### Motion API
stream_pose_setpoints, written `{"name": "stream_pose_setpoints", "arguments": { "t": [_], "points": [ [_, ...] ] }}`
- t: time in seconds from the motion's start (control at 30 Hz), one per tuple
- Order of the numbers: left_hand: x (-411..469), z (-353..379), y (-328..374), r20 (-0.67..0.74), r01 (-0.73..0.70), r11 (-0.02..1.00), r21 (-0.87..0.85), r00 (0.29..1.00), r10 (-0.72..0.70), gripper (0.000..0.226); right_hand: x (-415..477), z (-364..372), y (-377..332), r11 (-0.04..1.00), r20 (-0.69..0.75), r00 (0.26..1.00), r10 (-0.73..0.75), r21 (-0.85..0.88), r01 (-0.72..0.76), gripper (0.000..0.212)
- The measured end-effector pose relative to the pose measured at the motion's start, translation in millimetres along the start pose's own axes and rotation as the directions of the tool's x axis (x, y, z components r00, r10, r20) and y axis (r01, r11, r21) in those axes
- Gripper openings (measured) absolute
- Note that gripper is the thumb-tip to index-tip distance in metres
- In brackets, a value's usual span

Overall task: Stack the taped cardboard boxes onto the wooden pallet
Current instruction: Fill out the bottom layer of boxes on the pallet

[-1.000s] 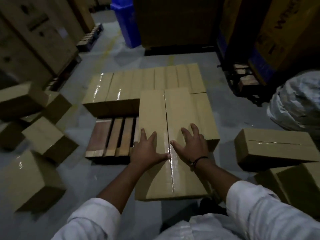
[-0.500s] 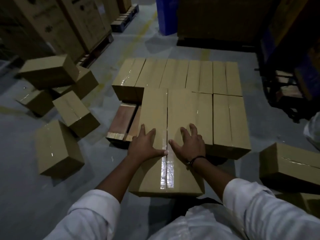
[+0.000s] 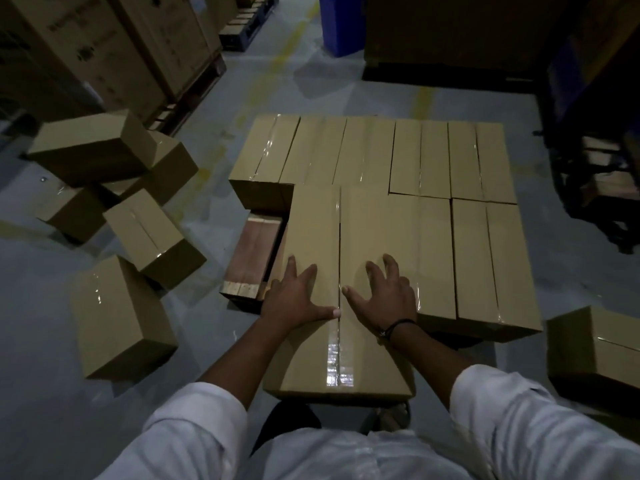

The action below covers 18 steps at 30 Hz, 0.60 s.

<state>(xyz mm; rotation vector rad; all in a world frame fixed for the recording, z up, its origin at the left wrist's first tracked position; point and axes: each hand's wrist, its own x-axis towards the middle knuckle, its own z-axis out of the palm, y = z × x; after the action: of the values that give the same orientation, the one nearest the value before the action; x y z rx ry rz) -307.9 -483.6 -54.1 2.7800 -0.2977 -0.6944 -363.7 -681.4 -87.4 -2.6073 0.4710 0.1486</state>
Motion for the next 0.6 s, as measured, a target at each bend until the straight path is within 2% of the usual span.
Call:
{"name": "stream_pose_setpoints", "arguments": {
  "t": [0.13,0.47,0.6],
  "points": [
    [45.7,-14.8,-30.4,0.039,-0.021,1.0,0.007,0.999,0.02,0.125,38.1,20.0,-25.2,1.0,0.05,0.999,0.02,-0.012,-0.019,0.09],
    [148.1,-51.7,-111.6,0.182,-0.142,0.989,0.035,0.974,0.133,0.124,109.9,68.9,-104.8,0.98,0.146,0.971,0.187,-0.091,-0.175,0.096],
    [174.8,-41.6,-124.1,0.217,-0.172,0.982,0.078,0.964,0.152,0.121,126.8,88.5,-110.0,0.967,0.182,0.95,0.253,-0.052,-0.248,0.094]
  ]
}}
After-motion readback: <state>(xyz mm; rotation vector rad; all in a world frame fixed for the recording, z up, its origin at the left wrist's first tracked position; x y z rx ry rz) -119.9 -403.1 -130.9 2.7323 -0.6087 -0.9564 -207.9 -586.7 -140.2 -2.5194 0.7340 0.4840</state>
